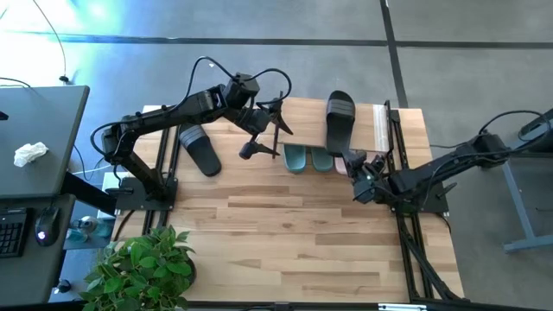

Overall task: Pick and place slides into the shelf
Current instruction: Put the right black slide on the shelf

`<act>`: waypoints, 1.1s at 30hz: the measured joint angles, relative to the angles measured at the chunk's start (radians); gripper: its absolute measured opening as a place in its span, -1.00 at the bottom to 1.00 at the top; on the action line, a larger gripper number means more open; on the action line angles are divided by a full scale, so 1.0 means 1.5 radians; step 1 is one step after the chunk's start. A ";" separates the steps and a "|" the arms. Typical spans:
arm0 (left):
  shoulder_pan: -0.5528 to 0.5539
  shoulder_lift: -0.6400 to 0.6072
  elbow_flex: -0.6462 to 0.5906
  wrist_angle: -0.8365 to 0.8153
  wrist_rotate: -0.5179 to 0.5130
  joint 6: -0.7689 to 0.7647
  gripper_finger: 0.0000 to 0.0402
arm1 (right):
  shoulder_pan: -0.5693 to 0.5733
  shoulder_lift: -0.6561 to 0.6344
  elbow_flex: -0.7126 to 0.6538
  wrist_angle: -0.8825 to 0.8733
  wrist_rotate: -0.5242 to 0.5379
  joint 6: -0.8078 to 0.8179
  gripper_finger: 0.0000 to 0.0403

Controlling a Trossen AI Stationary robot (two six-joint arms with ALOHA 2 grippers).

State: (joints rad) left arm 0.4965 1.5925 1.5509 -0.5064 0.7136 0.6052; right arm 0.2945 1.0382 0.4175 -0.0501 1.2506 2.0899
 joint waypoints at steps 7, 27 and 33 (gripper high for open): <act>0.000 0.000 0.000 -0.013 0.000 0.001 0.65 | 0.035 0.000 0.000 -0.029 0.016 0.022 -0.12; 0.000 0.000 0.000 -0.109 -0.013 0.070 0.65 | 0.122 0.001 0.000 0.195 0.010 -0.543 -0.59; 0.000 0.000 0.000 -0.120 -0.017 0.070 0.65 | 0.117 0.001 0.000 0.155 -0.022 -0.561 -0.96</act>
State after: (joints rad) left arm 0.4965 1.5925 1.5509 -0.6861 0.6882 0.7103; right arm 0.4701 1.0397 0.4175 0.1827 1.2175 1.2491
